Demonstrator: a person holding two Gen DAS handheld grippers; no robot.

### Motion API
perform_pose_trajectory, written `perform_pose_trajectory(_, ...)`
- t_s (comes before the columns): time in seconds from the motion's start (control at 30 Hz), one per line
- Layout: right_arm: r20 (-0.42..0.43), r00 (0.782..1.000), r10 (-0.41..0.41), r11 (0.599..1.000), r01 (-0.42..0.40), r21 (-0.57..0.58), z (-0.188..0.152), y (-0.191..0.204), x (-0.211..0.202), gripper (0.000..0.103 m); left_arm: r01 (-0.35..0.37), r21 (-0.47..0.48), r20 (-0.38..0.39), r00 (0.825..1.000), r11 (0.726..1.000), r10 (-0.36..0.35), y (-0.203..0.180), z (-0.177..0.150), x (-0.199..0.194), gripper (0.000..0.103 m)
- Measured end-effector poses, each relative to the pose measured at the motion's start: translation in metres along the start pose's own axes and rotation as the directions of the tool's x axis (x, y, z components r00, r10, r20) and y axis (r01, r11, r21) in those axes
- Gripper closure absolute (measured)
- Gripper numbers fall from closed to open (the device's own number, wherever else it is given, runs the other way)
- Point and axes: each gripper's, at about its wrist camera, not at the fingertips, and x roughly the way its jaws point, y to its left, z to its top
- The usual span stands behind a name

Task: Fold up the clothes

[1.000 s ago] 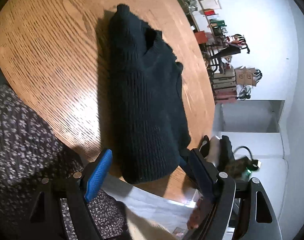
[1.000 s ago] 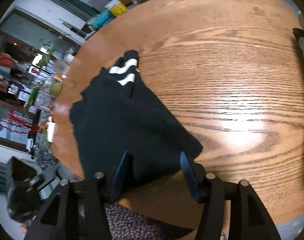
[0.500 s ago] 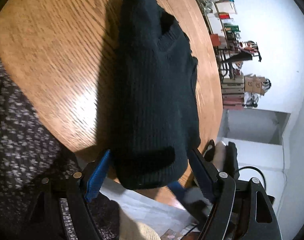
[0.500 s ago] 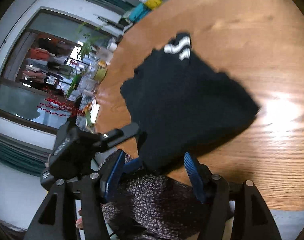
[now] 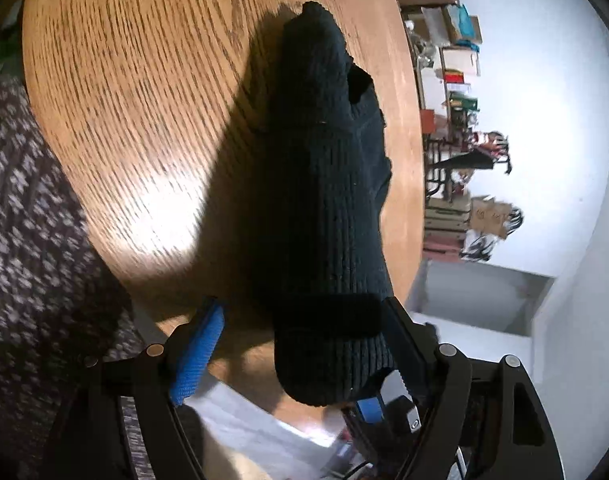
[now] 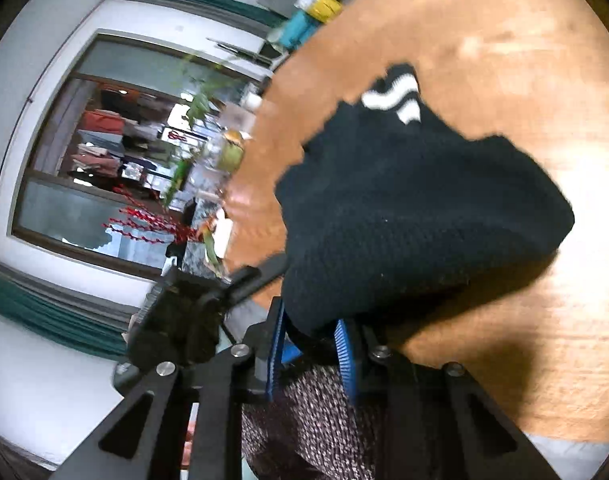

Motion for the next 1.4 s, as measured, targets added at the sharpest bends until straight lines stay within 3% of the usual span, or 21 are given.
perform_pose_trajectory(0.17,0.004,1.000,0.024,1.000,-0.024,-0.007,0.003,0.006,0.001,0.077,0.083,-0.055,0.060,0.995,0.995,-0.079,-0.004,-0.003,0.000,0.024)
perform_pose_trajectory(0.3,-0.001,0.999,0.038,0.999,-0.038,0.002,0.001,0.003,-0.004,0.077,0.096,-0.084,-0.003,0.995,0.992,-0.096,-0.008,-0.009,0.021,0.024)
perform_pose_trajectory(0.47,-0.008,1.000,0.029,0.999,-0.030,-0.014,0.000,0.002,-0.008,0.077,0.134,-0.145,0.056,0.990,0.980,-0.127,-0.004,-0.018,0.029,0.024)
perform_pose_trajectory(0.6,-0.014,1.000,-0.008,1.000,0.008,-0.030,-0.002,0.003,-0.011,0.077,0.096,-0.173,0.030,0.995,0.980,-0.092,-0.006,-0.011,0.043,0.024)
perform_pose_trajectory(0.63,-0.012,0.999,-0.038,0.999,0.038,-0.029,-0.003,0.003,-0.012,0.075,0.082,-0.172,0.019,0.997,0.982,-0.080,-0.007,-0.010,0.046,0.025)
perform_pose_trajectory(0.67,-0.011,0.998,-0.069,0.997,0.068,-0.029,-0.003,0.002,-0.014,0.065,0.066,-0.172,0.010,0.998,0.983,-0.066,-0.008,-0.009,0.048,0.034)
perform_pose_trajectory(0.7,0.005,0.995,-0.095,0.995,0.096,-0.007,-0.004,-0.002,-0.019,0.055,0.043,-0.173,0.006,0.999,0.984,-0.043,-0.007,-0.008,0.048,0.044)
perform_pose_trajectory(0.73,0.030,0.992,-0.120,0.992,0.119,0.032,-0.004,-0.009,-0.027,0.035,0.028,-0.175,0.002,1.000,0.984,-0.028,-0.007,-0.008,0.047,0.051)
perform_pose_trajectory(0.77,0.054,0.988,-0.146,0.987,0.142,0.071,-0.004,-0.015,-0.035,0.023,0.038,-0.184,-0.004,0.999,0.982,-0.039,-0.007,-0.009,0.046,0.055)
perform_pose_trajectory(0.83,0.100,0.975,-0.199,0.971,0.183,0.151,-0.004,-0.029,-0.052,0.017,0.073,-0.212,-0.020,0.997,0.974,-0.079,-0.008,-0.009,0.043,0.057)
perform_pose_trajectory(0.97,0.186,0.975,-0.122,0.924,0.044,0.381,-0.008,-0.066,-0.072,0.017,0.153,-0.230,-0.036,0.985,0.961,-0.166,-0.021,-0.003,0.033,0.058)
perform_pose_trajectory(1.1,0.266,0.964,-0.016,0.877,-0.114,0.466,-0.010,-0.070,-0.065,0.015,0.203,-0.232,-0.023,0.977,0.951,-0.214,-0.027,-0.002,0.020,0.058)
perform_pose_trajectory(1.2,0.312,0.950,-0.025,0.836,-0.151,0.527,-0.008,-0.067,-0.055,0.014,0.202,-0.244,-0.017,0.977,0.949,-0.212,-0.025,-0.003,0.018,0.058)
perform_pose_trajectory(1.33,0.332,0.943,-0.010,0.748,-0.214,0.629,-0.006,-0.074,-0.035,0.013,0.200,-0.247,-0.017,0.977,0.948,-0.211,-0.024,-0.005,0.018,0.058)
perform_pose_trajectory(1.4,0.321,0.947,-0.028,0.739,-0.197,0.644,-0.001,-0.075,-0.028,0.013,0.196,-0.236,-0.019,0.978,0.952,-0.206,-0.025,-0.005,0.017,0.058)
